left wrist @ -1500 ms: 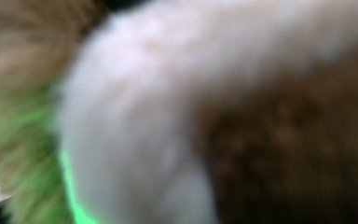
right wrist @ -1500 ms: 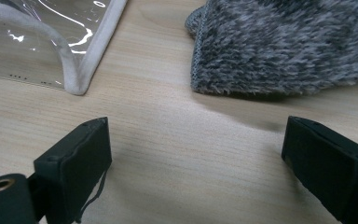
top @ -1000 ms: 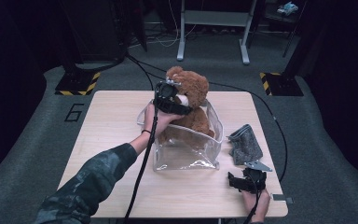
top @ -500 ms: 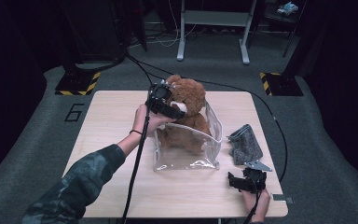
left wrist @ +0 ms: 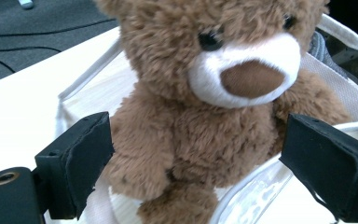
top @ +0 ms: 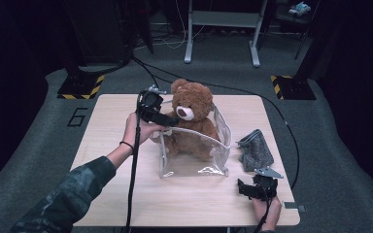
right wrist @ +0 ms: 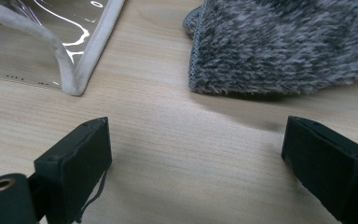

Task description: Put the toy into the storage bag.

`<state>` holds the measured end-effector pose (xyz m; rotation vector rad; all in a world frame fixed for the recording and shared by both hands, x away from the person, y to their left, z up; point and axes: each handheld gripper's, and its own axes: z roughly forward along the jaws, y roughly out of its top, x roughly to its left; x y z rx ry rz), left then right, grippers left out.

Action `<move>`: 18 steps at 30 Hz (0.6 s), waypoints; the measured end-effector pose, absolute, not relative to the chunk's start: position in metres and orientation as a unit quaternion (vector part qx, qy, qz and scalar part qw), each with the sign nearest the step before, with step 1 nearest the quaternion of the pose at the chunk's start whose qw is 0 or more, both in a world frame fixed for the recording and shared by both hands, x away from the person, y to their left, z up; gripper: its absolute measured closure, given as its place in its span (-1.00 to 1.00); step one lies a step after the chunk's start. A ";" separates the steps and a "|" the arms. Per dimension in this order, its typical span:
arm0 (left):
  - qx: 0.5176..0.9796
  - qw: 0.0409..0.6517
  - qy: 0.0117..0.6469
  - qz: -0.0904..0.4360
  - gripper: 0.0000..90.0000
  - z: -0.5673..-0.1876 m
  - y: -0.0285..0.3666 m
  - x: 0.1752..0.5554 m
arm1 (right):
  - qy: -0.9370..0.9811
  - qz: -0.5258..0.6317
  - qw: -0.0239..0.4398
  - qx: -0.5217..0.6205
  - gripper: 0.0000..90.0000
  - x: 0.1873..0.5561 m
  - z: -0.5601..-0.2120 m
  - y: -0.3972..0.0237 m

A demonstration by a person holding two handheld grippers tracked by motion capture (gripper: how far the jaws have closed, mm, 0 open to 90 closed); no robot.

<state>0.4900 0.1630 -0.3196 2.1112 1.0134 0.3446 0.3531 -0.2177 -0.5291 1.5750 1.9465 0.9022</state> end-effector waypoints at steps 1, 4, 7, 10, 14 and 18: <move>0.821 0.384 0.399 0.136 -0.81 -0.320 0.166 0.489 | 0.710 0.329 0.238 0.575 -0.83 0.353 -0.529 -0.218; 0.815 0.391 0.405 0.140 -0.81 -0.320 0.176 0.486 | 0.711 0.328 0.238 0.575 -0.83 0.353 -0.529 -0.218; 0.808 0.394 0.415 0.142 -0.81 -0.320 0.188 0.486 | 0.711 0.328 0.238 0.575 -0.83 0.353 -0.529 -0.218; 0.798 0.395 0.430 0.147 -0.78 -0.322 0.205 0.487 | 0.711 0.328 0.239 0.574 -0.83 0.353 -0.529 -0.217; 0.786 0.396 0.450 0.152 -0.76 -0.328 0.226 0.483 | 0.711 0.328 0.239 0.574 -0.83 0.353 -0.529 -0.217; 0.779 0.394 0.462 0.158 -0.75 -0.338 0.251 0.474 | 0.710 0.329 0.239 0.575 -0.83 0.353 -0.529 -0.217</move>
